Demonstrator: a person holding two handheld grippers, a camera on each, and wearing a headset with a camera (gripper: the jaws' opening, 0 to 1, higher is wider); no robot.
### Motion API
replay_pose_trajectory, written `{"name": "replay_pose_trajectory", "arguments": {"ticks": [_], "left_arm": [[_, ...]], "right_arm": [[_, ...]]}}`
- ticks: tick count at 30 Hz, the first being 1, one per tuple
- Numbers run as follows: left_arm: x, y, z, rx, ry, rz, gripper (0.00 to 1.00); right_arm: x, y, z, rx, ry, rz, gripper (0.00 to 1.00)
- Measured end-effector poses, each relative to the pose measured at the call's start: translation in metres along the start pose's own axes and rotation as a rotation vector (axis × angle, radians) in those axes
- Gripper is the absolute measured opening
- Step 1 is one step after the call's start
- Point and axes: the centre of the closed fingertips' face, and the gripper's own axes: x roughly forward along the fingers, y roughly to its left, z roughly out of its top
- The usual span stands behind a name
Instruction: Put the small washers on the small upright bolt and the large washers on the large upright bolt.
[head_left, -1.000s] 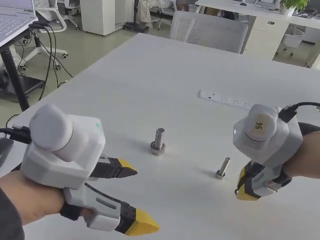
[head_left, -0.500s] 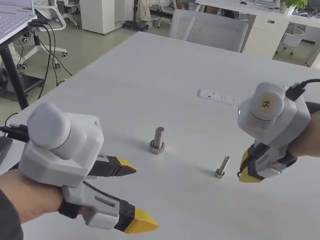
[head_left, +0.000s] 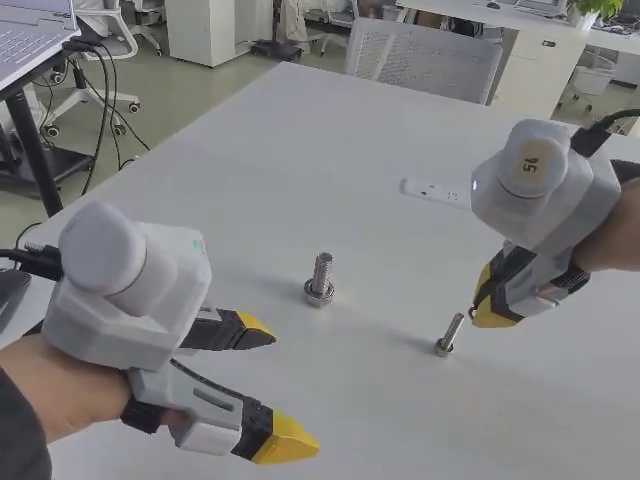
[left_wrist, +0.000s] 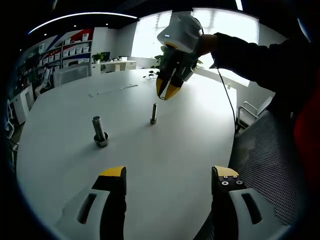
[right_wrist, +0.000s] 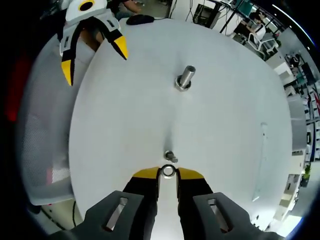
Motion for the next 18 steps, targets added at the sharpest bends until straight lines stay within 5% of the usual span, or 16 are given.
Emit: {"name": "replay_pose_trajectory", "arguments": {"ticks": [18], "left_arm": [[-0.002, 0.003, -0.001, -0.007, 0.001, 0.006, 0.69]], "right_arm": [[0.012, -0.007, 0.008, -0.031, 0.012, 0.009, 0.14]]}}
